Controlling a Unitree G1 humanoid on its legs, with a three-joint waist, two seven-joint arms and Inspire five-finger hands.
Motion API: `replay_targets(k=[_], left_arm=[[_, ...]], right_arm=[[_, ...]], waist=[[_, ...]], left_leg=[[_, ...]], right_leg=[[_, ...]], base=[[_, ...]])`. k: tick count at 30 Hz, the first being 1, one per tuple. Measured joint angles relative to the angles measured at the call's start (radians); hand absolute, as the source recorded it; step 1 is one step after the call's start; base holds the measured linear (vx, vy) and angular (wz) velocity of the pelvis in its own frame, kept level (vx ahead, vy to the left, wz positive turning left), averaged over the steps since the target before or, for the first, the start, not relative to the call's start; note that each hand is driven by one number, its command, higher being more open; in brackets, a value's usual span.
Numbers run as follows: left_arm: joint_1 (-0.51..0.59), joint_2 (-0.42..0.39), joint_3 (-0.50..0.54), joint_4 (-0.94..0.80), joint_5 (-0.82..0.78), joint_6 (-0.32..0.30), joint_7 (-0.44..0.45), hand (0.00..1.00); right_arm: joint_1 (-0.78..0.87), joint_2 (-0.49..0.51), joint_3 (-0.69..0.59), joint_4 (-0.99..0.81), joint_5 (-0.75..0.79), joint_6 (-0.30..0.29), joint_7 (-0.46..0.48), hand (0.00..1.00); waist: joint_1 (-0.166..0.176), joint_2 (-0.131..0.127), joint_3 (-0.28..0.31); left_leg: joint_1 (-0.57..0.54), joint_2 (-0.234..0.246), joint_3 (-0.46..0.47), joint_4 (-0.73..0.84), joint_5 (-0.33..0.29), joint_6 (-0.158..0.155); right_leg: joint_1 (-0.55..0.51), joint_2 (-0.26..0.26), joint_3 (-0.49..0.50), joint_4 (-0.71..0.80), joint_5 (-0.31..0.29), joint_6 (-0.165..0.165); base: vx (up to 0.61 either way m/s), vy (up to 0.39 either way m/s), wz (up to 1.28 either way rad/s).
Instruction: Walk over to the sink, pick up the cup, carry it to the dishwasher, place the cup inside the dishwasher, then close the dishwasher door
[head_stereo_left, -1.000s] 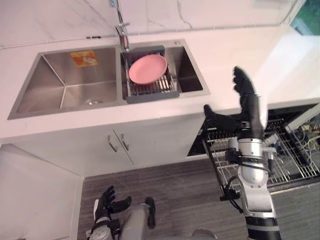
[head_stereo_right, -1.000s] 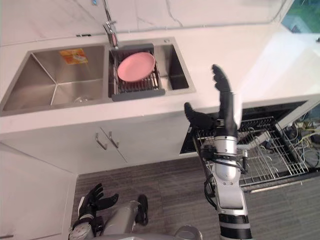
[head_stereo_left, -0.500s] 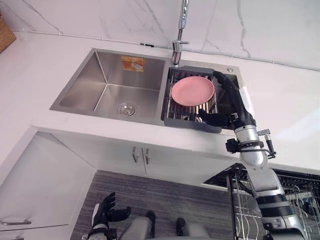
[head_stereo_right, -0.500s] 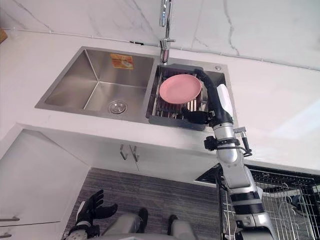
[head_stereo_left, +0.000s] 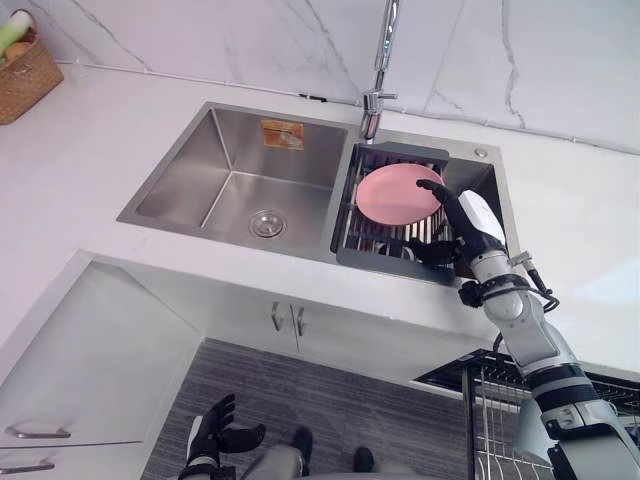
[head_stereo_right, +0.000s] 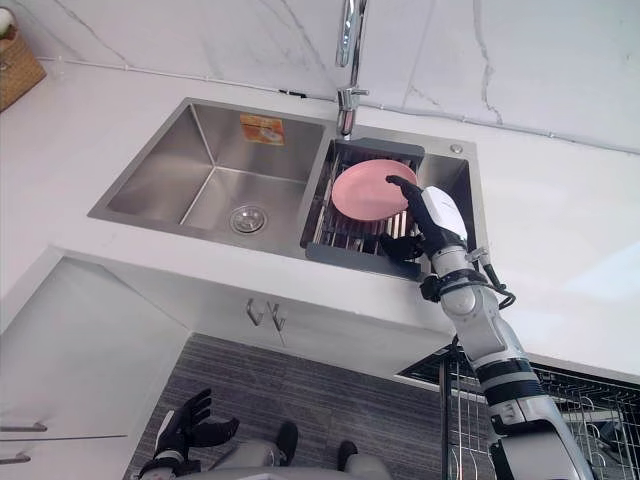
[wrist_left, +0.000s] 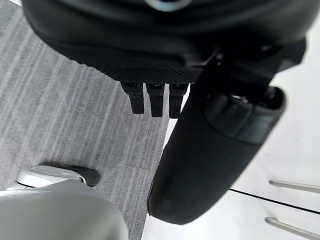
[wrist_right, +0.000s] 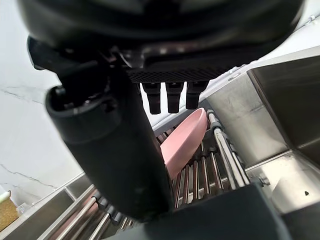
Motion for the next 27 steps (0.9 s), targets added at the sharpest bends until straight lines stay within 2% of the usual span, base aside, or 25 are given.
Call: replay_targets(k=[5,10,16,21,26,27], left_arm=[[0.007,-0.002,-0.003,0.003,0.0,0.0,0.0,0.9],[0.012,-0.007,-0.02,0.006,0.0,0.0,0.004,0.9],[0.008,-0.007,-0.02,0.006,-0.001,0.0,0.006,0.9],[0.0,-0.02,-0.019,-0.003,-0.002,-0.001,0.011,0.9],[-0.026,-0.021,-0.018,-0.005,-0.004,-0.003,0.027,0.9],[-0.035,-0.021,-0.019,-0.005,-0.005,-0.004,0.028,0.9]], right_arm=[[-0.019,-0.007,0.0,0.031,-0.054,0.011,-0.009,0.9],[-0.06,-0.007,0.0,0.091,-0.132,0.038,-0.06,0.9],[-0.151,-0.006,-0.001,0.191,-0.186,0.081,-0.096,0.9],[-0.266,-0.003,0.0,0.359,-0.218,0.126,-0.096,0.9],[-0.419,-0.003,0.001,0.445,-0.22,0.15,-0.099,0.9],[-0.463,-0.003,0.001,0.472,-0.22,0.154,-0.099,0.3]], waist=[[-0.002,0.008,-0.002],[-0.002,0.031,-0.001],[-0.003,0.035,0.0],[0.012,0.055,0.022],[0.014,0.058,0.068],[0.018,0.058,0.077]], left_leg=[[0.002,0.001,-0.011,-0.055,0.046,-0.01],[0.001,0.001,-0.014,-0.103,0.092,-0.011],[-0.002,0.001,-0.037,-0.139,0.122,-0.013],[-0.013,0.001,-0.052,-0.152,0.134,-0.009],[-0.017,0.006,-0.057,-0.153,0.141,-0.004],[-0.019,0.008,-0.058,-0.155,0.141,-0.005]], right_leg=[[-0.019,-0.002,-0.008,-0.002,0.021,0.0],[-0.037,-0.005,-0.009,-0.008,0.035,0.003],[-0.048,-0.006,-0.03,-0.015,0.038,0.001],[-0.058,-0.007,-0.047,-0.017,0.047,0.0],[-0.061,-0.002,-0.051,-0.016,0.048,0.0],[-0.063,0.0,-0.053,-0.016,0.048,-0.001]], base=[[-0.11,0.006,0.07],[-0.11,0.015,0.01],[-0.04,-0.016,0.1],[0.01,-0.024,0.09],[0.0,-0.027,0.02],[-0.02,-0.033,0.03]])
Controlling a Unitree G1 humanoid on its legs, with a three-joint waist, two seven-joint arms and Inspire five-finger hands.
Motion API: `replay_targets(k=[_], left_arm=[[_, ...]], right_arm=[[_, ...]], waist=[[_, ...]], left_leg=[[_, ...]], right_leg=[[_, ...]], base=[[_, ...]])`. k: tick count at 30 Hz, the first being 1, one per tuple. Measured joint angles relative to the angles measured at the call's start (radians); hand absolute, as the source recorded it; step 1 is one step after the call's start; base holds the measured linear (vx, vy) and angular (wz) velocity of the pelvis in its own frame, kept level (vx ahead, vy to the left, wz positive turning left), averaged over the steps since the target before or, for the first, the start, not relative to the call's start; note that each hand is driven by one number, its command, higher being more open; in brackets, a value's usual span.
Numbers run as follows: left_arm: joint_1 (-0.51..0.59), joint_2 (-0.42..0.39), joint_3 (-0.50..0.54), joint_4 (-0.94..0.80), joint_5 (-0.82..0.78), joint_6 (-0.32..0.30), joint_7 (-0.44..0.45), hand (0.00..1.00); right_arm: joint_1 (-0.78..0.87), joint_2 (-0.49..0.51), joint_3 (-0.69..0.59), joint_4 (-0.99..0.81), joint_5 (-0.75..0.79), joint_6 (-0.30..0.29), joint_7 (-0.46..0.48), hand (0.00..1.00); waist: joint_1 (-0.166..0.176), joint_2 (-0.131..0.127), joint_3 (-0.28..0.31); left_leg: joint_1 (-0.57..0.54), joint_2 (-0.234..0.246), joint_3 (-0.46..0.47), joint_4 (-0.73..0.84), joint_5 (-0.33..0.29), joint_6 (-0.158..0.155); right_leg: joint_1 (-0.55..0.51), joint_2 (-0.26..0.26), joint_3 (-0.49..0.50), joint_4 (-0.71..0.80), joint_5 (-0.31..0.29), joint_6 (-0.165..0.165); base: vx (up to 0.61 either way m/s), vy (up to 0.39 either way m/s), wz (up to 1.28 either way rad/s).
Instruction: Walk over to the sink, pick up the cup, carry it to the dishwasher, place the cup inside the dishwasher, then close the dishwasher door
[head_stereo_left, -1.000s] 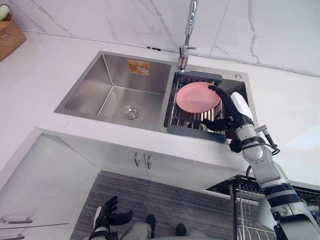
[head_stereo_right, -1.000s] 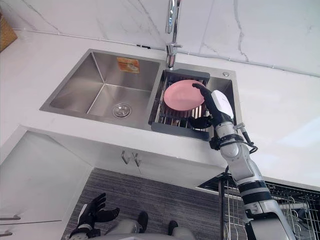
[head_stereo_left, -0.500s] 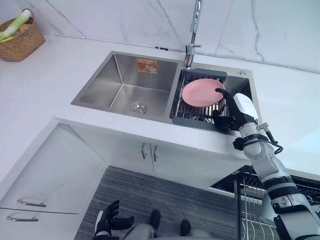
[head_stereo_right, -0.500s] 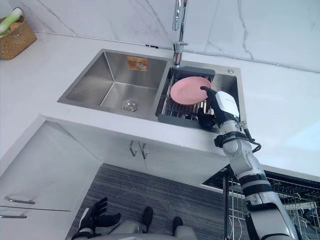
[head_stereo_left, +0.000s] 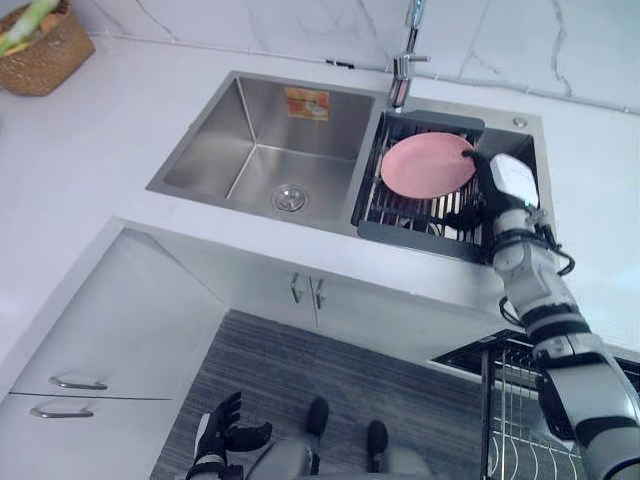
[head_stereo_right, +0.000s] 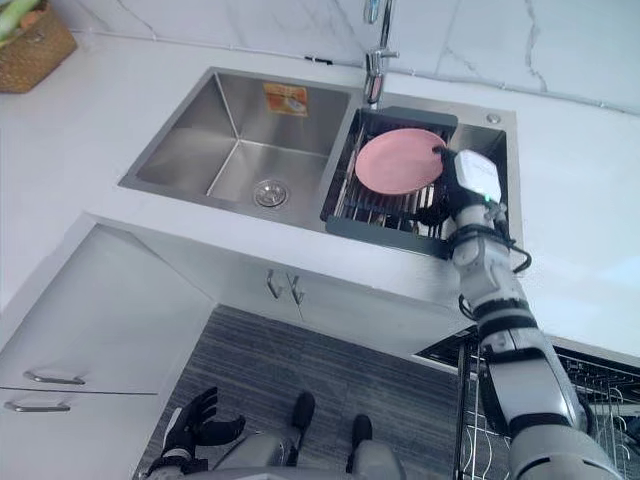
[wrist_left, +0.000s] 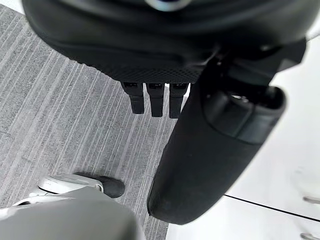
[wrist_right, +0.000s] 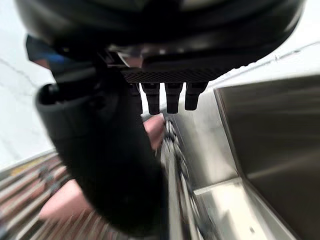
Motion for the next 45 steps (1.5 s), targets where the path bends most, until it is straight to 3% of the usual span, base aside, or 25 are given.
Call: replay_targets(k=[11,19,29,35,39,45], left_arm=[[-0.048,-0.005,-0.002,0.0,-0.019,-0.003,0.017,0.9],[-0.052,-0.009,-0.001,0.0,-0.019,-0.003,0.017,0.9],[-0.037,-0.014,0.016,0.0,-0.017,0.0,-0.003,0.9],[-0.016,-0.007,0.043,0.001,-0.015,0.003,-0.01,0.9],[-0.014,-0.001,0.056,0.011,-0.012,0.003,-0.018,0.9],[-0.017,-0.006,0.055,0.033,0.003,0.002,-0.023,0.9]], right_arm=[[-0.124,-0.017,0.041,0.069,0.002,0.015,-0.011,0.3],[-0.1,-0.022,0.028,-0.036,0.034,0.012,-0.019,0.3],[0.238,-0.014,-0.117,-0.552,0.053,-0.07,-0.036,0.3],[0.434,0.059,-0.226,-0.792,0.059,-0.112,-0.046,0.3],[0.556,0.108,-0.268,-0.911,0.06,-0.126,-0.047,0.3],[0.71,0.173,-0.35,-1.083,0.057,-0.148,-0.061,0.3]], waist=[[0.013,0.0,0.031],[0.009,0.0,0.034],[-0.012,-0.001,0.033],[-0.044,-0.034,0.014],[-0.069,-0.064,-0.008],[-0.101,-0.068,-0.023]], left_leg=[[-0.006,0.006,-0.008,-0.005,0.003,-0.004],[0.001,0.008,-0.007,-0.009,0.003,-0.004],[0.061,0.018,0.025,-0.05,0.005,-0.003],[0.099,0.035,0.085,-0.069,-0.006,-0.004],[0.117,0.048,0.153,-0.054,-0.035,-0.006],[0.102,0.064,0.279,0.075,-0.14,0.001]], right_leg=[[-0.006,0.007,-0.007,0.0,-0.002,-0.007],[-0.002,0.008,-0.005,-0.002,-0.002,-0.008],[0.03,0.01,0.028,-0.009,-0.004,-0.01],[0.037,0.024,0.088,-0.009,-0.002,-0.009],[0.037,0.037,0.156,-0.01,0.003,-0.011],[0.035,0.056,0.277,-0.009,0.013,-0.003]], base=[[-0.01,-0.016,0.01],[0.0,0.0,0.0],[-0.01,-0.008,-0.1],[0.01,-0.013,-0.32],[0.01,-0.016,-0.47],[0.03,0.009,-0.69]])
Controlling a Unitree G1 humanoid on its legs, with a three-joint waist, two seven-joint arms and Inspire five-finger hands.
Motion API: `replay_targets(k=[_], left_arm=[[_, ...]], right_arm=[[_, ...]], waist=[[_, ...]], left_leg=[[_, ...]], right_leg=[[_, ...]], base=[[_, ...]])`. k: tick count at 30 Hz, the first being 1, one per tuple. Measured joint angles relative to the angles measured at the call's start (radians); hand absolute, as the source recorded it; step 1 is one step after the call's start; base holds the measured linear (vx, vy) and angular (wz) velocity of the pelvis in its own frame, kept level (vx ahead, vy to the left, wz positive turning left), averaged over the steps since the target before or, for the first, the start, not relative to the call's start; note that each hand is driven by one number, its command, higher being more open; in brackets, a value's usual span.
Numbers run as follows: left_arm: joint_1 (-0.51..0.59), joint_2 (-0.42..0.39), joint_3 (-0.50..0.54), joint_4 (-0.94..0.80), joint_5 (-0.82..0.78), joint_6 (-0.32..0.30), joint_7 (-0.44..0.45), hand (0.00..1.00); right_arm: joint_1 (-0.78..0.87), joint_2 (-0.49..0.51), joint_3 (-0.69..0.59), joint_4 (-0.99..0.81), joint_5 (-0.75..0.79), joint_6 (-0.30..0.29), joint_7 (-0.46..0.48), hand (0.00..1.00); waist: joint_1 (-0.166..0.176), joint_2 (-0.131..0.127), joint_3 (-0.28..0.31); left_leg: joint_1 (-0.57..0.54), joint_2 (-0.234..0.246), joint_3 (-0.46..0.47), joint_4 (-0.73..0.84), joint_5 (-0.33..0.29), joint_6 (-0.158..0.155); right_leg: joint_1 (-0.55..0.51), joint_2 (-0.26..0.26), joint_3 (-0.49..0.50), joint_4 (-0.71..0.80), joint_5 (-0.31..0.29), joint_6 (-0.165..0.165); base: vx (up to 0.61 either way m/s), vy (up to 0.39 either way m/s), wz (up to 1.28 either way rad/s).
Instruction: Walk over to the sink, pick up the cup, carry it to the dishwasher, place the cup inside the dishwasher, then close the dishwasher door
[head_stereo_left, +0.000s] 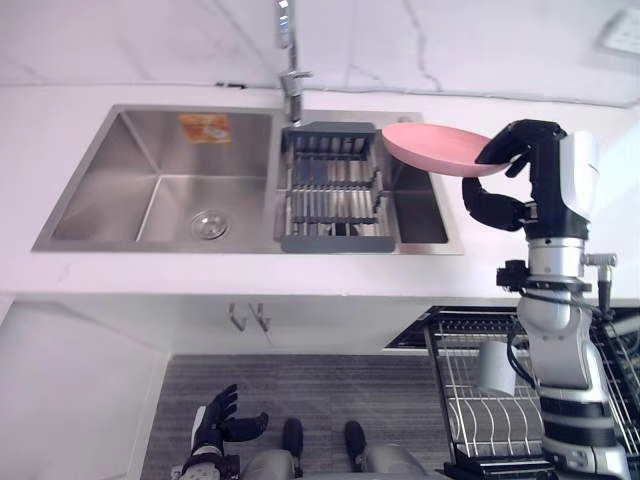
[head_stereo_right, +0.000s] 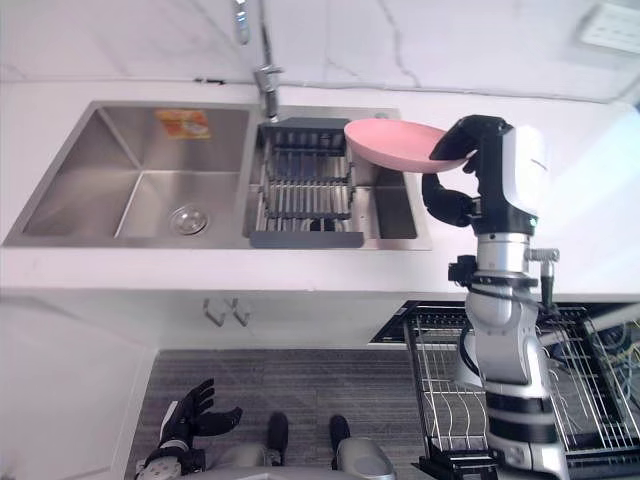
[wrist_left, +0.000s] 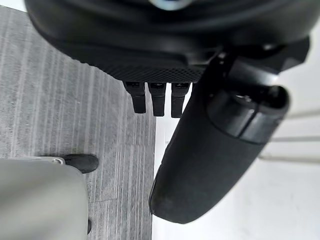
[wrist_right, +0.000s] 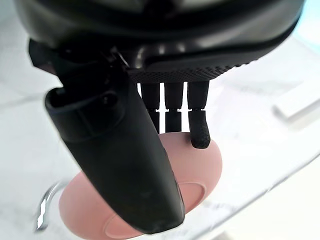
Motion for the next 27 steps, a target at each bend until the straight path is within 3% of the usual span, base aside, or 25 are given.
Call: replay_targets(k=[4,9,11,13,15,17,18,21,25,27], left_arm=[[-0.007,-0.008,-0.006,0.018,0.0,0.0,0.0,0.9],[-0.018,-0.031,-0.009,0.02,0.0,-0.001,0.0,0.9],[-0.025,-0.032,-0.009,0.019,0.0,-0.004,0.002,0.9],[-0.032,-0.032,-0.01,0.021,-0.001,-0.002,0.002,0.9],[-0.033,-0.028,-0.014,0.026,-0.001,-0.003,0.002,0.9],[-0.036,-0.017,-0.017,0.035,-0.001,-0.003,0.002,0.9],[-0.041,-0.022,-0.023,0.05,0.0,-0.001,0.0,0.9],[-0.03,-0.036,-0.04,0.053,0.001,-0.001,-0.002,0.9],[-0.034,-0.052,-0.038,0.052,0.001,-0.001,-0.001,0.9],[-0.038,-0.073,-0.036,0.039,0.001,-0.002,0.0,0.9]], right_arm=[[0.083,0.013,-0.069,-0.056,-0.004,-0.008,-0.021,0.3],[0.189,0.112,-0.09,-0.068,-0.018,0.004,-0.028,0.3],[0.228,0.141,-0.074,-0.072,-0.021,0.014,-0.031,0.3],[0.275,0.147,-0.053,-0.078,-0.042,0.015,-0.032,0.3],[0.319,0.147,-0.053,-0.077,-0.048,0.016,-0.032,0.3],[0.34,0.144,-0.056,-0.07,-0.048,0.016,-0.032,0.3],[0.35,0.141,-0.069,-0.048,-0.048,0.017,-0.032,0.3],[0.353,0.139,-0.087,0.05,-0.047,0.04,-0.033,0.3],[0.355,0.139,-0.091,0.131,-0.046,0.059,-0.032,0.3],[0.356,0.139,-0.091,0.154,-0.042,0.067,-0.032,0.3]], waist=[[-0.041,0.0,-0.002],[-0.054,0.0,-0.002],[-0.041,-0.001,0.002],[-0.039,0.003,0.005],[-0.041,0.013,0.007],[-0.042,0.017,0.01],[-0.047,0.034,0.007],[-0.045,0.053,-0.002],[-0.043,0.081,0.014],[-0.04,0.107,0.029]], left_leg=[[-0.03,0.024,0.102,0.095,-0.069,0.009],[-0.04,0.048,0.232,0.139,-0.107,0.019],[-0.049,0.066,0.295,0.168,-0.124,0.024],[-0.06,0.087,0.351,0.209,-0.149,0.021],[-0.066,0.11,0.364,0.226,-0.166,0.013],[-0.092,0.138,0.377,0.269,-0.184,-0.024],[-0.108,0.157,0.374,0.274,-0.178,-0.039],[-0.122,0.176,0.382,0.249,-0.151,-0.061],[-0.133,0.181,0.395,0.221,-0.132,-0.058],[-0.13,0.173,0.395,0.205,-0.128,-0.056]], right_leg=[[-0.029,0.023,0.105,0.015,0.012,0.012],[-0.081,0.049,0.236,0.044,0.03,0.042],[-0.127,0.022,0.133,0.083,0.019,0.05],[-0.183,-0.058,-0.075,0.21,-0.015,0.02],[-0.175,-0.073,-0.123,0.291,-0.071,0.017],[-0.161,-0.069,-0.134,0.257,-0.115,0.021],[-0.168,-0.05,-0.138,0.234,-0.105,0.015],[-0.188,-0.018,-0.124,0.205,-0.075,0.005],[-0.206,-0.007,-0.114,0.182,-0.052,-0.007],[-0.206,-0.014,-0.115,0.177,-0.052,-0.006]], base=[[0.03,0.041,-0.69],[-0.03,0.055,-0.88],[-0.12,0.035,-0.91],[-0.11,-0.016,-0.78],[-0.05,-0.124,-0.41],[-0.02,-0.178,-0.34],[0.03,-0.135,-0.19],[0.08,-0.129,-0.23],[0.11,-0.038,-0.14],[0.09,0.01,0.02]])
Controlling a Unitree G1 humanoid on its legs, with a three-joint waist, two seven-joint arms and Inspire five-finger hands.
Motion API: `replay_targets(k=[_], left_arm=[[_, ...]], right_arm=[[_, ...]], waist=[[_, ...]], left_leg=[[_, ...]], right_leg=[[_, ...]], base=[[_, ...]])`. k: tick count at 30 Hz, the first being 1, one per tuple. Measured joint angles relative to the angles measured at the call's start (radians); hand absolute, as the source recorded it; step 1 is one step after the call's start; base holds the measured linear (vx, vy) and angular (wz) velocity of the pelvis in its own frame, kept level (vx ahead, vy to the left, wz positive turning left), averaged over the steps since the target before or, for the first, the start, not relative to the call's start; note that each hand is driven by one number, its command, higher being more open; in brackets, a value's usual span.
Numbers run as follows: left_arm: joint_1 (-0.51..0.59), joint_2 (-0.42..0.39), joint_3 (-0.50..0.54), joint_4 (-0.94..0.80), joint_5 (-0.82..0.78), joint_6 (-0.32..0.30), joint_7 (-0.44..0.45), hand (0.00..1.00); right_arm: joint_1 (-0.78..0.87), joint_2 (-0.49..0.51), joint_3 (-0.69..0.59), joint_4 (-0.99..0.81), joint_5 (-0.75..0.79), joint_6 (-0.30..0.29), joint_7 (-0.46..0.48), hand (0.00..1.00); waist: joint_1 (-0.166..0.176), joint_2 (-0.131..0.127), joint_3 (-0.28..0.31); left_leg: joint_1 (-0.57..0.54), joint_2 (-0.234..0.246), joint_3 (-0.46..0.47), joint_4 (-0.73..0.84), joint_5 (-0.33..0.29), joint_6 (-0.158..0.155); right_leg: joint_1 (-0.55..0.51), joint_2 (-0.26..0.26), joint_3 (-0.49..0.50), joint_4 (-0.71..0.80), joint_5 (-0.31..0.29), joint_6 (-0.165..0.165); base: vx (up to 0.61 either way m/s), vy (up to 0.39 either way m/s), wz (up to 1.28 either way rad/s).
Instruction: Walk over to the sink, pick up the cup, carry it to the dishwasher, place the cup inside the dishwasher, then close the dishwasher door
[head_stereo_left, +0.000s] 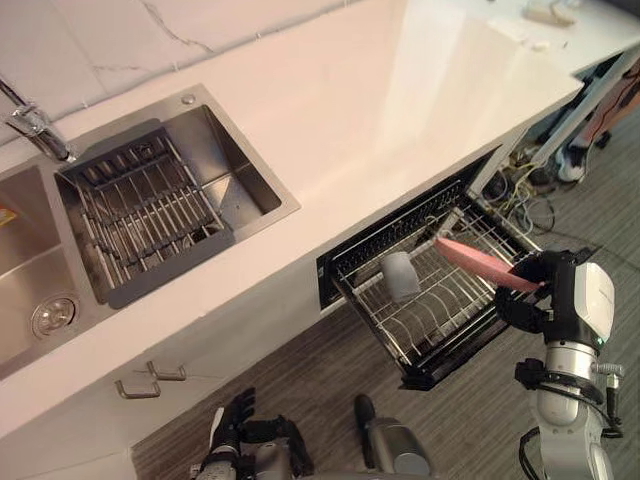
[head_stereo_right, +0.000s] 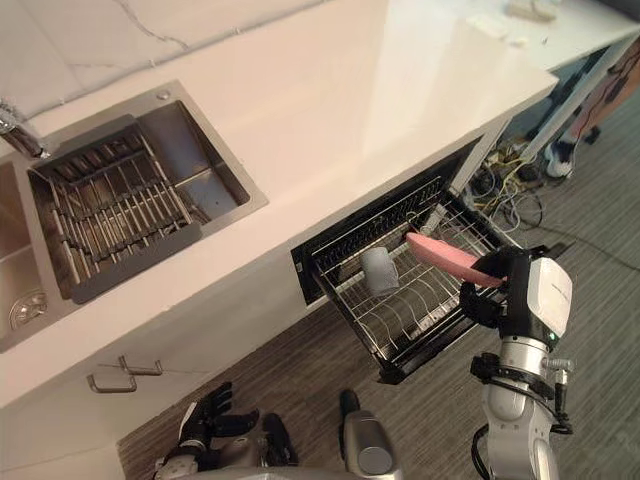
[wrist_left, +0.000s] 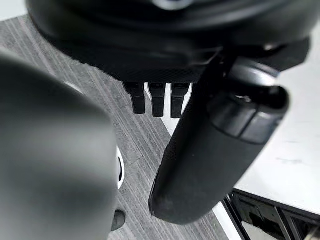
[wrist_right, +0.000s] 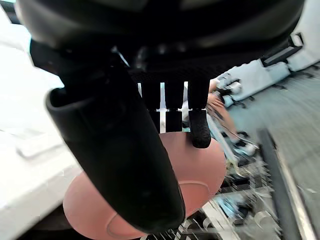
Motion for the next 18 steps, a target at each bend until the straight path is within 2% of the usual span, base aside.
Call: replay_targets(k=[3,7,12,13,18], left_arm=[[-0.009,-0.024,0.0,-0.029,-0.001,-0.003,0.001,0.9],[-0.022,-0.032,-0.004,-0.045,-0.003,-0.011,0.003,0.9],[-0.056,-0.032,-0.024,-0.047,-0.006,-0.013,0.025,0.9],[-0.066,-0.032,-0.034,-0.048,-0.013,-0.013,0.03,0.9],[-0.099,-0.059,-0.043,-0.055,-0.025,-0.014,0.043,0.9]], right_arm=[[-0.018,0.001,0.0,0.039,0.033,0.007,-0.005,0.3],[-0.103,0.0,0.003,0.153,0.086,0.034,-0.011,0.3],[-0.202,-0.012,0.014,0.248,0.141,0.06,-0.022,0.3],[-0.223,-0.025,0.019,0.271,0.163,0.063,-0.025,0.9],[-0.31,-0.047,0.025,0.361,0.201,0.082,-0.035,0.9]], waist=[[0.019,0.022,0.024],[0.051,0.029,0.04],[0.057,0.036,0.089],[0.06,0.037,0.098],[0.079,0.038,0.119]], left_leg=[[-0.001,-0.009,0.004,-0.009,0.003,0.003],[-0.034,-0.015,0.012,-0.005,0.008,0.007],[-0.067,-0.022,0.013,-0.001,0.018,0.012],[-0.076,-0.024,0.012,-0.002,0.02,0.013],[-0.091,-0.027,0.009,-0.003,0.026,0.014]], right_leg=[[-0.006,-0.009,0.001,0.0,-0.001,0.001],[-0.055,-0.014,0.006,0.028,-0.003,0.007],[-0.1,-0.021,0.006,0.058,-0.005,0.009],[-0.111,-0.023,0.006,0.064,-0.006,0.009],[-0.128,-0.027,0.004,0.071,-0.006,0.009]], base=[[0.02,0.02,0.02],[-0.05,0.006,-0.03],[-0.05,-0.015,0.01],[0.0,0.0,0.0],[0.0,-0.006,0.02]])
